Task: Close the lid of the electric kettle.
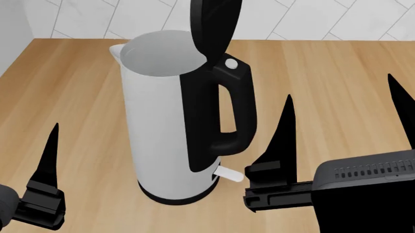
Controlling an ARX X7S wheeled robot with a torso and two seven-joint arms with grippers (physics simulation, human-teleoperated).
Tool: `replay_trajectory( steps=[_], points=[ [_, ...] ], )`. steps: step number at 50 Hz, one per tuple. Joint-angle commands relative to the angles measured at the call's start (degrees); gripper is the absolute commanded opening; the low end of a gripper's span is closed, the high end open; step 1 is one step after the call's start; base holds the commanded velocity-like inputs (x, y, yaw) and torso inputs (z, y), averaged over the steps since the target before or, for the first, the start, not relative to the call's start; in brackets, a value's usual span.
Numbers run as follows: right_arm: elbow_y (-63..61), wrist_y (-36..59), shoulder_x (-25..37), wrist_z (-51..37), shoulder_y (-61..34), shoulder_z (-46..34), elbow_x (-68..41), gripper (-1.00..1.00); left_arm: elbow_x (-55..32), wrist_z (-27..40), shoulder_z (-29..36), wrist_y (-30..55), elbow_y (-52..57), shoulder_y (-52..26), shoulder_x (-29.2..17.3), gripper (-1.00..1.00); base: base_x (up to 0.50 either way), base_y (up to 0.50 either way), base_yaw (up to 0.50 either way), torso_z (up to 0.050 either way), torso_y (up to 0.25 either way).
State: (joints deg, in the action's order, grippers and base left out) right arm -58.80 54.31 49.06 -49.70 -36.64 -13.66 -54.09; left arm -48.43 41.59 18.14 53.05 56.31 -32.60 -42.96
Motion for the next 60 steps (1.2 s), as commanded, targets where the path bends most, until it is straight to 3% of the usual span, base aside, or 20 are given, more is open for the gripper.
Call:
replay_trajectory(
  steps=[1, 15, 23, 34, 43, 60],
  points=[
    [-0.2, -1.1, 0.9, -1.4, -0.3, -0.8, -1.0, 1.00, -0.6, 0.4, 0.2, -0.2, 0.1, -0.2, -0.4, 1.00, 0.36, 0.00, 0.00, 0.000, 0.000],
    [1.8, -2.6, 2.2, -3.8, -3.4, 0.8, -7.6, 1.00, -0.6, 0.7, 0.3, -1.5, -0.2, 0.9, -1.1, 1.00, 0.13, 0.00, 0.00, 0.000, 0.000],
    [9.9, 2.6, 1.9, -1.3, -18.0, 0.1, -16.0, 1.00, 0.4, 0.1, 0.9, -2.7, -0.7, 1.5, -1.3, 1.00, 0.00, 0.00, 0.00, 0.000, 0.000],
    [20.4, 9.1, -2.2, 6.5, -31.1, -7.5, -13.4, 1.00, 1.5, 0.2, 1.3, -4.1, -1.4, 3.3, -1.9, 1.00, 0.00, 0.00, 0.00, 0.000, 0.000],
    [29.9, 8.2, -6.9, 14.0, -36.5, -12.9, -7.7, 1.00, 2.8, -0.3, 2.3, -5.2, -2.2, 4.1, -1.9, 1.00, 0.00, 0.00, 0.00, 0.000, 0.000],
    [37.1, 7.2, -11.0, 18.8, -42.2, -18.2, -2.1, 1.00, 3.4, -0.4, 2.4, -6.5, -2.7, 5.6, -2.8, 1.00, 0.00, 0.00, 0.00, 0.000, 0.000]
  ],
)
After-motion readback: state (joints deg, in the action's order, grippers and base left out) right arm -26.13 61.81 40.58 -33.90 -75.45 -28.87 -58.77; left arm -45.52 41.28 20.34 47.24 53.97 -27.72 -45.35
